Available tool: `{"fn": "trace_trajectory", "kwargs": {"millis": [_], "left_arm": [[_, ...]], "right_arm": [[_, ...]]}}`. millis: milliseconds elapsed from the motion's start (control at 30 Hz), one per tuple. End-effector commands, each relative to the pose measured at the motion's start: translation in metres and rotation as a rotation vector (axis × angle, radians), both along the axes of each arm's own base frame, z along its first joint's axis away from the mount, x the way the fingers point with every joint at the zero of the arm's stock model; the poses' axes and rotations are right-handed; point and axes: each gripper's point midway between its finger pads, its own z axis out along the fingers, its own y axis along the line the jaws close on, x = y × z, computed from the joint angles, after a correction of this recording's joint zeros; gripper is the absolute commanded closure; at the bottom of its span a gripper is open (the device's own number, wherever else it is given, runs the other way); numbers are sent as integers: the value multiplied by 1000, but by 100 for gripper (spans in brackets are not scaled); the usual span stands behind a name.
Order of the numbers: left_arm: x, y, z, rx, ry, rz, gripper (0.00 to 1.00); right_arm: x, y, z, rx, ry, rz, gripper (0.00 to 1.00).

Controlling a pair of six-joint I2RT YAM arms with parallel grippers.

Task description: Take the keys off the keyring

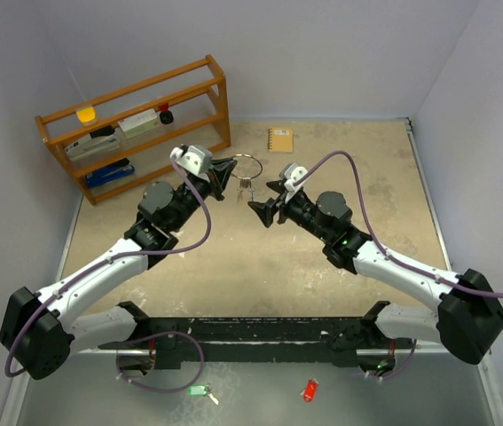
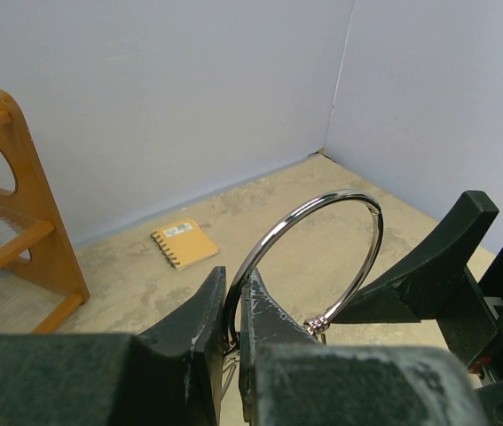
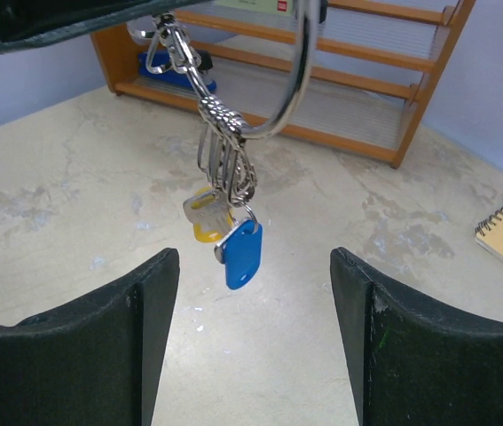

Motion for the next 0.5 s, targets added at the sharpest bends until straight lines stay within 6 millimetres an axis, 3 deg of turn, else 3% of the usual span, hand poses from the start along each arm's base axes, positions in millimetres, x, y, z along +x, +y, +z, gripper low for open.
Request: {"fn": "trace_trajectory", "kwargs": {"millis": [0, 467], "left_arm": [[-8, 3, 50, -98, -87, -8, 100], [-19, 12, 53, -89, -98, -3, 100]], "right_arm": [[2, 8, 21, 43, -66, -1, 29], [26, 13, 20, 15, -98, -85, 31]]}}
